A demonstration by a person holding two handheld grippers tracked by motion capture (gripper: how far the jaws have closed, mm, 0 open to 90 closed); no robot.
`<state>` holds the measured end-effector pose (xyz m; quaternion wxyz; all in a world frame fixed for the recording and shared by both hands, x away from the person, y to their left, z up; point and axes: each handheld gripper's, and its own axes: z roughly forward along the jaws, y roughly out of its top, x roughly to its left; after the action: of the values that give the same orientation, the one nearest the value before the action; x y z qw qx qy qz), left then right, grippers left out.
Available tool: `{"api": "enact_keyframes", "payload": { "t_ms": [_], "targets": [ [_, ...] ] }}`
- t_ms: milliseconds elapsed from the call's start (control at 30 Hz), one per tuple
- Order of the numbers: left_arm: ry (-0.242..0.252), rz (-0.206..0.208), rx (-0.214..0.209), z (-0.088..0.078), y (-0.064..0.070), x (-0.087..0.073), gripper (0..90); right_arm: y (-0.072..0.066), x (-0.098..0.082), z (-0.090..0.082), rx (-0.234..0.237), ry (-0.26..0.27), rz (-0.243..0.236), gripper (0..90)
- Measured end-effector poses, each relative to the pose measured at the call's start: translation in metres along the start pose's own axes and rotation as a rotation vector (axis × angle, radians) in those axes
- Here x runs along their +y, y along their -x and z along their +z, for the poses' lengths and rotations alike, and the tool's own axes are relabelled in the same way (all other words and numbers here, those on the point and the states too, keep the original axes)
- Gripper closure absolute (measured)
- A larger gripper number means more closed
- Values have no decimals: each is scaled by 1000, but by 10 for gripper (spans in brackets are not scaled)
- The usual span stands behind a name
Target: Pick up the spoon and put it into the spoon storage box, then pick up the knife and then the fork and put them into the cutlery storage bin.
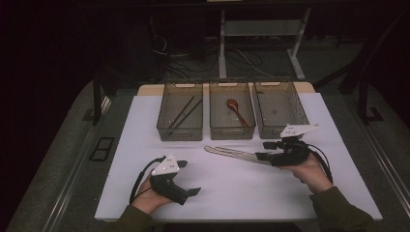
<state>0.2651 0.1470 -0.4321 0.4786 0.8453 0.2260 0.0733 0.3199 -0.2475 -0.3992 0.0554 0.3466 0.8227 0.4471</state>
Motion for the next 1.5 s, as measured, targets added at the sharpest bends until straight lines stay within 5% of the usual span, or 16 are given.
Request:
{"api": "enact_keyframes", "payload": {
  "t_ms": [700,1200,1500],
  "targets": [
    [-5,5,0,1,0,0,0,3,10,46,5,-32,-6,892],
    [-7,6,-4,1,1,-1,0,-10,27,98,11,-101,-49,899],
    [-6,3,-4,0,0,-1,0,-13,27,115,-34,-143,-84,900]
  ]
}}
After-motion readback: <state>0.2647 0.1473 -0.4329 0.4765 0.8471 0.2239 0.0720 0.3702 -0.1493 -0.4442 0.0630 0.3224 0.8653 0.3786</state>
